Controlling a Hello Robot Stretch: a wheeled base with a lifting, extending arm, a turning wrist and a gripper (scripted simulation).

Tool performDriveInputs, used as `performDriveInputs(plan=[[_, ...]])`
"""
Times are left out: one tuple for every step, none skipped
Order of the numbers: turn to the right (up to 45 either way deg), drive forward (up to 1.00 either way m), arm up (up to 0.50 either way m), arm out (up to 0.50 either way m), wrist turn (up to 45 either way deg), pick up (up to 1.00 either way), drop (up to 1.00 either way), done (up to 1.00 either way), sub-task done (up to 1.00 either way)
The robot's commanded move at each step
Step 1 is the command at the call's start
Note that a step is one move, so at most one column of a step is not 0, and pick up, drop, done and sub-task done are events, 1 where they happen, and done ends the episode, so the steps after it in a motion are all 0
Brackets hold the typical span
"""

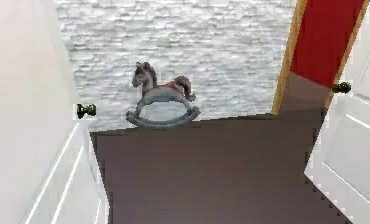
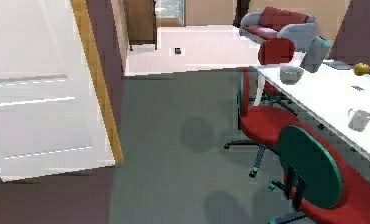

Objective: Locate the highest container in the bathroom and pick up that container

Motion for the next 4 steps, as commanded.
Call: performDriveInputs(plan=[[0.0, 0.95, 0.0, 0.0, 0.0, 0.0, 0.0, 0.0, 0.0], [-12.0, 0.0, 0.0, 0.0, 0.0, 0.0, 0.0, 0.0, 0.0], [0.0, 0.4, 0.0, 0.0, 0.0, 0.0, 0.0, 0.0, 0.0], [-45.0, 0.0, 0.0, 0.0, 0.0, 0.0, 0.0, 0.0, 0.0]])
